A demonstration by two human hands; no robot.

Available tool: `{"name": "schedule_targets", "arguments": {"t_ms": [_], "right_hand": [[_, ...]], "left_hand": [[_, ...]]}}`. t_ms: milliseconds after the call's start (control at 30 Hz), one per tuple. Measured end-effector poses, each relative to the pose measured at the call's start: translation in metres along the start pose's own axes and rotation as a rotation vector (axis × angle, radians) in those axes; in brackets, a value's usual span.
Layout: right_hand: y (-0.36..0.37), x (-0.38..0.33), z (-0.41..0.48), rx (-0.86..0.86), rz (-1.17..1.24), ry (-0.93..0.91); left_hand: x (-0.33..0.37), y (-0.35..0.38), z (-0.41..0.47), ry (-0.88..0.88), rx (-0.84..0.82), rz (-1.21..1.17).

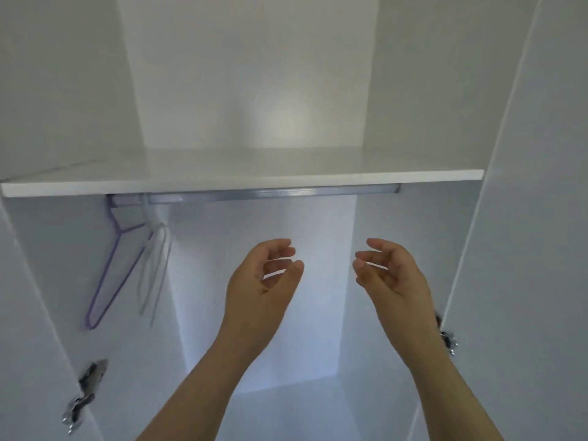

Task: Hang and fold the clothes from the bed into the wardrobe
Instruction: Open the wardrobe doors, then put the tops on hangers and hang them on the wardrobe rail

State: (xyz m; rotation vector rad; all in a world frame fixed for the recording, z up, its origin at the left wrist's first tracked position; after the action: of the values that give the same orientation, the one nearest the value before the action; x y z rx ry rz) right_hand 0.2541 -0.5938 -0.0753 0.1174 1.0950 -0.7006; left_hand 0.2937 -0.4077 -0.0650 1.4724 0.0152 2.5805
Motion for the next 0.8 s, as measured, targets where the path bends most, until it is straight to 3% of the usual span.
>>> {"name": "schedule_targets", "arguments": {"t_ms": [333,800], "right_hand": [[-0.176,-0.007,-0.071,0.464,-0.241,0.023],[-0.416,-0.046,-0.273,0.97,-0.537,0.146]], "left_hand": [[0.022,0.164,-0.04,-0.054,-0.476,-0.402],[0.118,0.374,-0.246,-0.111,-1.035,-0.721]]}}
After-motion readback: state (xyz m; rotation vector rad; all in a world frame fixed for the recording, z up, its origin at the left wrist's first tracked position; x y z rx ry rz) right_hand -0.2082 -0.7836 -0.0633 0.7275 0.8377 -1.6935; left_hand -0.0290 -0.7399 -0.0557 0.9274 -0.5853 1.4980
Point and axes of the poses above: each hand's wrist, its own z-axis towards the middle knuckle, its own y-axis out of the palm, x = y × z, the point moved 3 cm from there along z, towards the middle knuckle, and after that the axes turned 14 degrees about -z, right-handed, at the moved point
